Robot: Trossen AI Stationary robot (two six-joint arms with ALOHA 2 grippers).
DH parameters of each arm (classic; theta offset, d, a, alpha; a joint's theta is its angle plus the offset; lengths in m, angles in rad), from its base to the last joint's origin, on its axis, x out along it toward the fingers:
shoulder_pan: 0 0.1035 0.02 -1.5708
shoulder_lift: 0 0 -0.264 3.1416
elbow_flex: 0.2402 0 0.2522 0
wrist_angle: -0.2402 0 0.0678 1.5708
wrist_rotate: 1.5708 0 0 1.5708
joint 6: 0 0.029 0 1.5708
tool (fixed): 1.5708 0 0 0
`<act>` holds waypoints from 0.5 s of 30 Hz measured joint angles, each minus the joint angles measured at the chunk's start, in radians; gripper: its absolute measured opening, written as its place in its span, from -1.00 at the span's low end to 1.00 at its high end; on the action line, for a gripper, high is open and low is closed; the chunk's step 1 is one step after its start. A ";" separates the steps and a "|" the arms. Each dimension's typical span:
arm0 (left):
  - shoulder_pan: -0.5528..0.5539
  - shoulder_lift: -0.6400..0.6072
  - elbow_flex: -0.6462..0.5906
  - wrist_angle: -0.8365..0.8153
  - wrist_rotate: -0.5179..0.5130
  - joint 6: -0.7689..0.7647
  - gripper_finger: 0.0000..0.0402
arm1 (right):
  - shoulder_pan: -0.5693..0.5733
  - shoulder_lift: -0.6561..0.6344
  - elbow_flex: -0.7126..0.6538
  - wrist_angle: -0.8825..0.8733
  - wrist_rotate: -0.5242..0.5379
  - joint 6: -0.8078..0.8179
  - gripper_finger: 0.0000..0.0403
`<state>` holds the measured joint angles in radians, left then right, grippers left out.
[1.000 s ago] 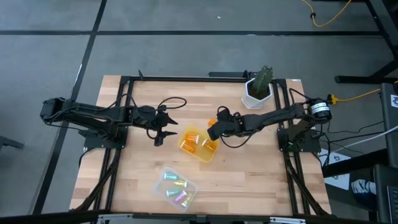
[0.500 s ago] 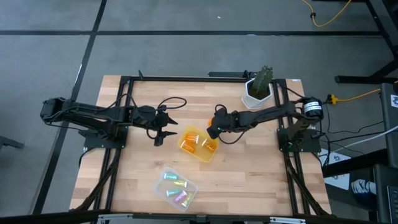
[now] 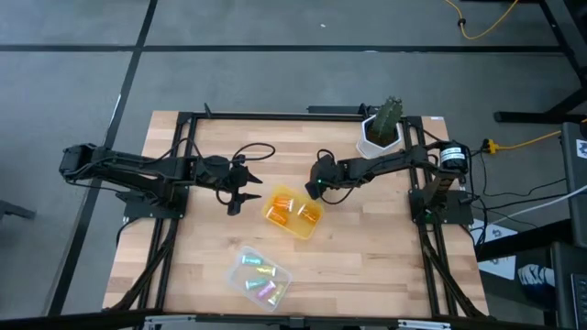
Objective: Pick and place medicine bottles into bin by pill shape (circle, oval)
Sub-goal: Put the orange bottled capsule into the yellow bin
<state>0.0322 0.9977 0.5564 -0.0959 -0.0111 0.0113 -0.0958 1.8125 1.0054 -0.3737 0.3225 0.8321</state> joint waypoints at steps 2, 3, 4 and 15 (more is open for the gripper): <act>0.000 0.000 0.000 0.000 0.000 0.000 0.05 | -0.001 0.001 0.000 -0.001 0.001 0.000 0.20; 0.000 0.000 0.000 0.000 0.000 0.000 0.05 | -0.001 0.001 0.000 0.003 0.007 0.000 0.17; 0.000 0.000 0.000 0.000 0.000 0.000 0.05 | 0.000 0.001 0.000 0.004 0.018 0.000 0.12; 0.000 0.000 0.000 0.000 0.000 0.000 0.05 | 0.011 0.001 0.000 0.017 0.088 -0.006 -0.17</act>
<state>0.0323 0.9977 0.5564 -0.0959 -0.0109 0.0113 -0.0845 1.8130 1.0054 -0.3564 0.4110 0.8257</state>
